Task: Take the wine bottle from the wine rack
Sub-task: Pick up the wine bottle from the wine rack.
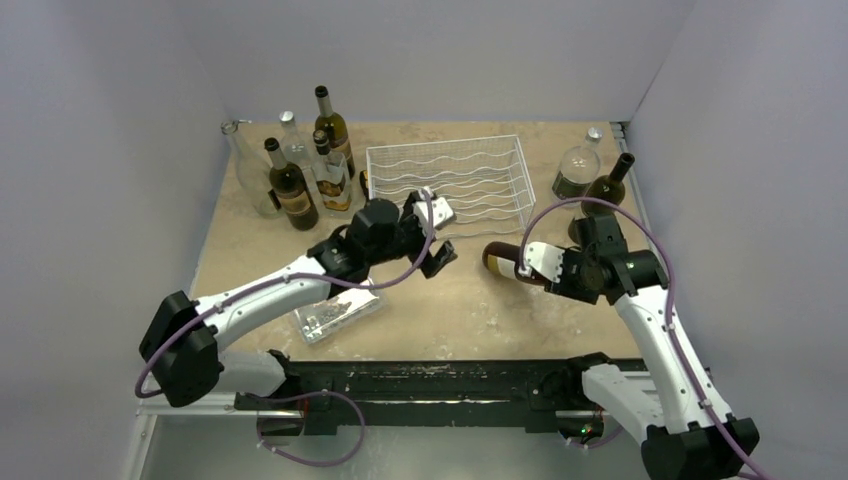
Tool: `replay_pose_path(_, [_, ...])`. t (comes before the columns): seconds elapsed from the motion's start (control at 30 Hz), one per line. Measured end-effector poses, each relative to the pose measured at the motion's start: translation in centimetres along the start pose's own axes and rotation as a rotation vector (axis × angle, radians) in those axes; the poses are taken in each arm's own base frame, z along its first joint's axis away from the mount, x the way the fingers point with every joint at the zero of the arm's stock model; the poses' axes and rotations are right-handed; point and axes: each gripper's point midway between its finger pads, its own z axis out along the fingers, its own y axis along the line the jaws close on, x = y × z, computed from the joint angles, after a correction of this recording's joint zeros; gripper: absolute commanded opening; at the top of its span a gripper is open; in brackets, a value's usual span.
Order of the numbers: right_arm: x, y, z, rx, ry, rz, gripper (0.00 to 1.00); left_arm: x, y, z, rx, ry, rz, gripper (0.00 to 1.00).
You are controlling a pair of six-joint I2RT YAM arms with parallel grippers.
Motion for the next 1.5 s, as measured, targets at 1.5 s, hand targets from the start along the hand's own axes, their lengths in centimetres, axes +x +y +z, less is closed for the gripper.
replay_pose_path(1.5, [-3.6,4.7,-1.4,-0.180,-0.287,-0.365,0.00,5.5,-17.7,7.9,0.229,-0.256,0.187,0.96])
